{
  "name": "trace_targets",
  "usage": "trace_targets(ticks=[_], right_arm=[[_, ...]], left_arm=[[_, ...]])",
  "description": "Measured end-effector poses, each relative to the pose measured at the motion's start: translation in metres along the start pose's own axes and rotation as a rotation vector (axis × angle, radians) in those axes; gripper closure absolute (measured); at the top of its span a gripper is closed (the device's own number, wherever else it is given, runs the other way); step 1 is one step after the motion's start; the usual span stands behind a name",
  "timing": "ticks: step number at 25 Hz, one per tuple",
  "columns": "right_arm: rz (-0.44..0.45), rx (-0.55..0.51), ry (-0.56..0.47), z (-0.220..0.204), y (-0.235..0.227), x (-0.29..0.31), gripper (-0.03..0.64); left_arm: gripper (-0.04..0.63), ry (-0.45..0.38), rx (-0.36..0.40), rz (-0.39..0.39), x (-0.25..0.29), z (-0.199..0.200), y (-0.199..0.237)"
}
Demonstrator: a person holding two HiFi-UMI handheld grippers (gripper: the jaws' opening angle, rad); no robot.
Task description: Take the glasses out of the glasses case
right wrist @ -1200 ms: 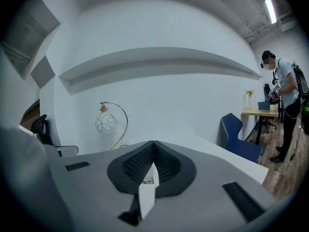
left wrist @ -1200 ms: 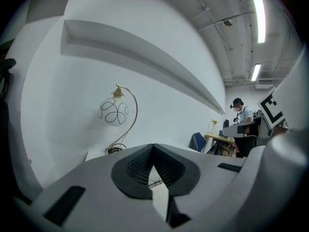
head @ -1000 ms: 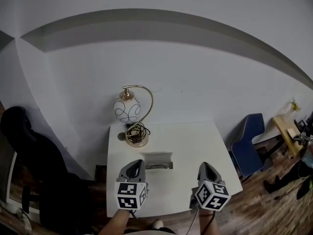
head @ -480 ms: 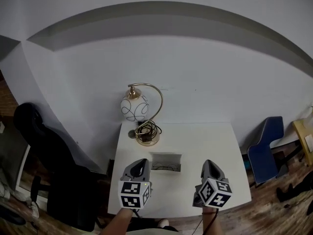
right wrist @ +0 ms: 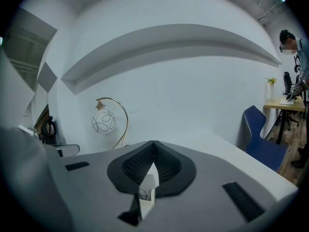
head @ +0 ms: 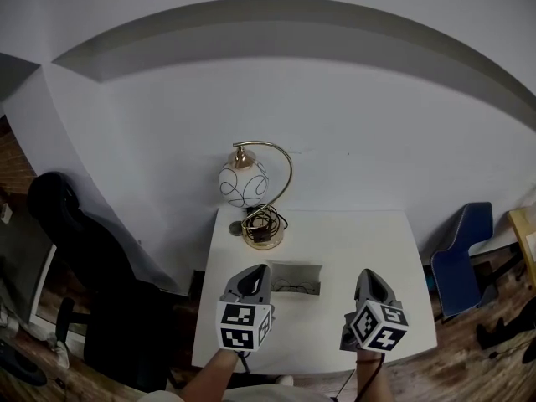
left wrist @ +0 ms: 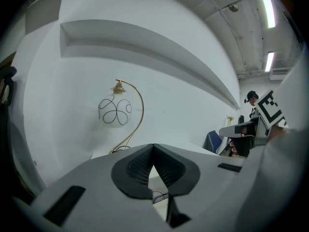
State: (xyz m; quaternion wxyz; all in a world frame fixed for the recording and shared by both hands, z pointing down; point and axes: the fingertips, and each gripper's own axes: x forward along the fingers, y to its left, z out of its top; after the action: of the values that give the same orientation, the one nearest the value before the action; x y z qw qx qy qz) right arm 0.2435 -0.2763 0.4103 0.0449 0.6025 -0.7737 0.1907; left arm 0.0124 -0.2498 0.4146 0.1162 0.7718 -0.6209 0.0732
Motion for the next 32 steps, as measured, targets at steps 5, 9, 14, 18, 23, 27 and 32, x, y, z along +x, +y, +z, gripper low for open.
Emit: trace_targets(ticks=[5,9,14,18,23,27,32], right_arm=[[0.004,-0.003,0.017,-0.005,0.006,0.005,0.584],[-0.005,-0.007,0.053,-0.016,0.005,0.009,0.584],[-0.014,0.005,0.091,-0.031,0.003,0.012,0.584],[-0.023,0.020,0.131,-0.047,0.001,0.015,0.584],[-0.028,0.039,0.188,-0.073,-0.001,0.017,0.584],[-0.035,0.055,0.241,-0.099,0.000,0.014,0.584],[-0.053,0.071,0.287,-0.124,-0.002,0.014,0.584]], left_arm=[[0.583,0.012,-0.003,-0.002,0.003,-0.003,0.004],[0.583,0.038,-0.013,-0.015,0.008,-0.011,0.005],[0.583,0.088,-0.011,-0.035,0.015,-0.027,0.005],[0.583,0.125,-0.009,-0.041,0.019,-0.040,0.004],[0.583,0.182,0.006,-0.066,0.023,-0.061,0.000],[0.583,0.250,0.020,-0.100,0.022,-0.087,-0.006],[0.583,0.309,0.053,-0.156,0.028,-0.112,-0.013]])
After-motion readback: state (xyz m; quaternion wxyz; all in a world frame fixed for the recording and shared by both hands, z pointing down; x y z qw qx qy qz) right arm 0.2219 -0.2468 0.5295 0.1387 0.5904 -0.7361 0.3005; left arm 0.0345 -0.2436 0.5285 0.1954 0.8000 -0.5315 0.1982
